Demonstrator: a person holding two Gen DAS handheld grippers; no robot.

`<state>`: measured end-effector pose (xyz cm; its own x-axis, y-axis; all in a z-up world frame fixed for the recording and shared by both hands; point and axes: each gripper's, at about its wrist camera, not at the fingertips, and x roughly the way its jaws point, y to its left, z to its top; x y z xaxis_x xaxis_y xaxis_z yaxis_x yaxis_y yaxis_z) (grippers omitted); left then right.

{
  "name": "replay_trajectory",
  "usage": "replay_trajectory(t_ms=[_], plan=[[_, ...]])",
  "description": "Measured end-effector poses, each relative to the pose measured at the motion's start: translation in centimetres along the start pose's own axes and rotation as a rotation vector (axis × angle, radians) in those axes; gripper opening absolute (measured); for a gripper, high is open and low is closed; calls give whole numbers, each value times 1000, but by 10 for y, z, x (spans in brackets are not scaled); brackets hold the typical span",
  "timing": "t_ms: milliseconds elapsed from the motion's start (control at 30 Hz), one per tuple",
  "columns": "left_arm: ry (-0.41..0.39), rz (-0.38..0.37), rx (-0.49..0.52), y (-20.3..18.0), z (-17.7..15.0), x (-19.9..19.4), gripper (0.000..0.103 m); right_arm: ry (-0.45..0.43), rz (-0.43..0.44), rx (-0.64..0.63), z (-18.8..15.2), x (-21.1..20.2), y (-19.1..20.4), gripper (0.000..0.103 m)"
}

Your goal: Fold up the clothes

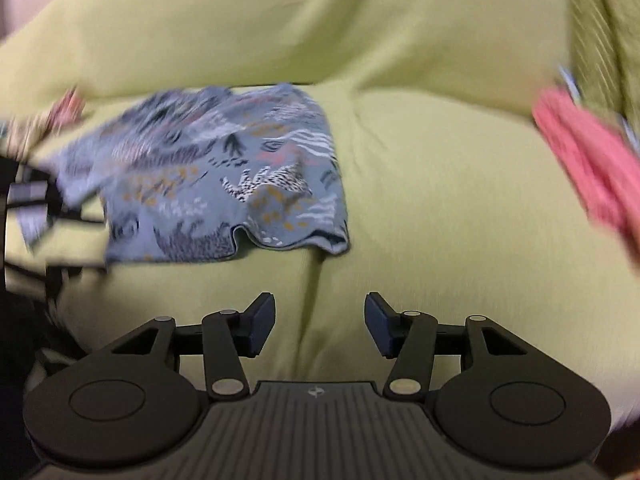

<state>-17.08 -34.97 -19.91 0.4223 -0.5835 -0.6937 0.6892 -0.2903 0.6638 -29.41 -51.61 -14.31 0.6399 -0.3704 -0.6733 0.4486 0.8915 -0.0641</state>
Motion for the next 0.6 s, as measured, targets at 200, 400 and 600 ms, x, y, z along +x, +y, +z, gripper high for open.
replay_trajectory(t_ms=[200,400,600], plan=[[-31,36,92,-12,-1,4,29,-11,-136,-499,-4,41,27,52],[-25,36,87,-14,-4,-1,31,-44,-235,-941,-23,85,49,51],[-38,3,69,-9,-5,0,31,-73,-270,-1054,-23,103,48,44]])
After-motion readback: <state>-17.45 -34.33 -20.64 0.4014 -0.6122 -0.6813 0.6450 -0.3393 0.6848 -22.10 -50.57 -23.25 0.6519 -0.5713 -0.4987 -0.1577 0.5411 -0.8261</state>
